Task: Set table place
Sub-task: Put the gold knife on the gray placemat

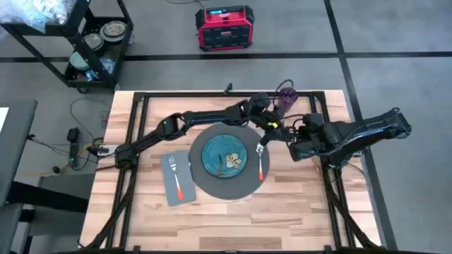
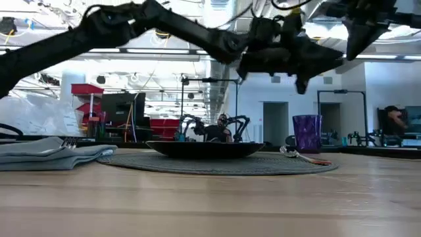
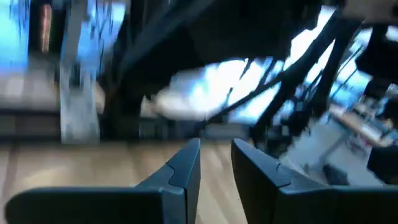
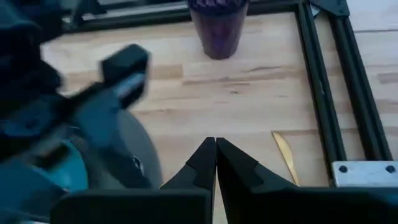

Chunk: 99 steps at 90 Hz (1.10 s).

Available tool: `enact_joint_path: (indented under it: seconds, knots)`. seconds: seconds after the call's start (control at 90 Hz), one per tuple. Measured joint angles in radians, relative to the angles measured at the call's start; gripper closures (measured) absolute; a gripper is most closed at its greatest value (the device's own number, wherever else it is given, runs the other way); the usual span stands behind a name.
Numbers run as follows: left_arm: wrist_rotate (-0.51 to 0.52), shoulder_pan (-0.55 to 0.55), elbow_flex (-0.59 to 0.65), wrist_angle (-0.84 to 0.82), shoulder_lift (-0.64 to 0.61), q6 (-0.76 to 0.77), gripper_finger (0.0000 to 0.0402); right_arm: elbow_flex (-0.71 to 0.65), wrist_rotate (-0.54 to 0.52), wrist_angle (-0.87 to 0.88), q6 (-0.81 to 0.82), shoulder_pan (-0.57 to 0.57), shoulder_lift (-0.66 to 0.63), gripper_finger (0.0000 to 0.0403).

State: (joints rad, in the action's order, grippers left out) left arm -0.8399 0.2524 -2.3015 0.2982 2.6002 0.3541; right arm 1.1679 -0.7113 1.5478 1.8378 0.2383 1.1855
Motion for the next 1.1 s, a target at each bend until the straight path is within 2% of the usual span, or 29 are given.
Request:
enact_joint_path:
  seconds: [0.1, 0.189, 0.289, 0.4, 0.467, 0.544, 0.6, 0.656, 0.722, 0.8, 0.856, 0.9, 0.956, 1.1]
  knots:
    - [0.011, -0.014, -0.008, 0.299, 0.078, 0.224, 0.0327, 0.001, 0.002, 0.002, -0.036, -0.007, -0.006, 0.0403]
    - [-0.006, -0.027, -0.044, 0.347, 0.144, 0.388, 0.0327, 0.001, 0.004, 0.011, -0.038, -0.007, -0.007, 0.0403]
    - [-0.134, -0.026, -0.050, 0.337, 0.174, 0.485, 0.0331, 0.001, 0.006, 0.024, -0.052, -0.007, -0.004, 0.0403]
    - [-0.358, 0.004, -0.050, 0.327, 0.142, 0.597, 0.0359, -0.011, 0.035, 0.022, -0.108, -0.018, -0.002, 0.0403]
    - [-0.401, 0.029, -0.050, 0.208, 0.083, 0.564, 0.0387, -0.031, 0.076, 0.023, -0.130, -0.036, -0.001, 0.0403]
    - [-0.449, 0.062, -0.053, 0.013, 0.004, 0.423, 0.0396, -0.054, 0.118, 0.025, -0.145, -0.056, 0.006, 0.0403]
    - [-0.489, 0.086, -0.053, -0.196, -0.055, 0.304, 0.0395, -0.073, 0.144, 0.023, -0.151, -0.069, 0.011, 0.0403]
    - [-0.486, 0.107, -0.054, -0.457, -0.112, 0.135, 0.0399, -0.094, 0.169, 0.013, -0.173, -0.083, 0.013, 0.0403]
    - [-0.379, 0.123, -0.054, -0.801, -0.176, -0.136, 0.0401, -0.118, 0.219, -0.008, -0.204, -0.099, 0.023, 0.0403]
    - [-0.069, 0.131, -0.052, -1.177, -0.248, -0.488, 0.0401, -0.144, 0.276, -0.029, -0.243, -0.117, 0.046, 0.0403]
    - [0.173, 0.130, -0.053, -1.352, -0.285, -0.660, 0.0401, -0.162, 0.308, -0.045, -0.264, -0.130, 0.070, 0.0403]
    - [0.302, 0.128, -0.053, -1.454, -0.301, -0.748, 0.0401, -0.178, 0.336, -0.055, -0.283, -0.141, 0.094, 0.0403]
    - [0.369, 0.129, -0.052, -1.534, -0.303, -0.817, 0.0401, -0.191, 0.356, -0.072, -0.311, -0.157, 0.135, 0.0403]
    - [0.373, 0.138, -0.050, -1.566, -0.302, -0.813, 0.0401, -0.206, 0.395, -0.069, -0.368, -0.204, 0.272, 0.0403]
